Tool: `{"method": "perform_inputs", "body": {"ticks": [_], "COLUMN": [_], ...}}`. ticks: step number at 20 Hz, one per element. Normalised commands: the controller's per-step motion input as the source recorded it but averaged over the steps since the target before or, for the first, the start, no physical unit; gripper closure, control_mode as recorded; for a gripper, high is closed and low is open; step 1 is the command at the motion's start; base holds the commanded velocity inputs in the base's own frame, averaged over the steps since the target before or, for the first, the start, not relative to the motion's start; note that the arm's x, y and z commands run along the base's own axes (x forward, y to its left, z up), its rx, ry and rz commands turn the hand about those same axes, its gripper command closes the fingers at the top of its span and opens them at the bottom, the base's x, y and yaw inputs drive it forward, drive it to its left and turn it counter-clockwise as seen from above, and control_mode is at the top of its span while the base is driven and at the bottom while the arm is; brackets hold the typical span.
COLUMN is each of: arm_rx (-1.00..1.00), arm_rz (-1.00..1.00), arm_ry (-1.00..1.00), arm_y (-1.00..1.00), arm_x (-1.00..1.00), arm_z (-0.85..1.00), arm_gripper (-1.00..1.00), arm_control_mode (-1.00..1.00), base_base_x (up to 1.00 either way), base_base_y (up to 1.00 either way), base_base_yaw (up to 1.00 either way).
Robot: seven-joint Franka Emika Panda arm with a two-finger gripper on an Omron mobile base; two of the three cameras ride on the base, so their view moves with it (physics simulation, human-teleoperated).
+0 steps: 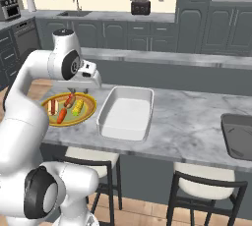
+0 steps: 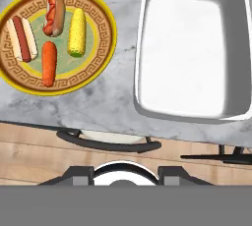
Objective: Place one cooked food and one vegetable from the large plate to each tupperware container.
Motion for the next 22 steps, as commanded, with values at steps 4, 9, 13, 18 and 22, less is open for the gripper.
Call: {"method": "perform_inputs", "body": {"ticks": [4, 9, 13, 18, 22], "arm_rx": [0.04, 0.0, 0.0, 0.04, 0.03], "arm_rz": [0.02, 0.0, 0.0, -0.02, 0.0], "arm_ry": [0.0, 0.03, 0.04, 0.02, 0.15], "arm_y": [0.26, 0.47, 0.55, 0.92, 0.49], "arm_x": [0.13, 0.54, 0.76, 0.35, 0.08], "arm_z": [-0.17, -0.24, -0.16, -0.61, -0.72], "arm_gripper": [-1.0, -1.0, -1.0, -1.0, -1.0], "arm_control_mode": [-1.0, -1.0, -1.0, -1.0, -1.0], "base_base_x": [0.0, 0.0, 0.0, 0.0, 0.0], "base_base_y": [0.0, 0.0, 0.0, 0.0, 0.0], "base_base_yaw": [0.0, 0.0, 0.0, 0.0, 0.0]}}
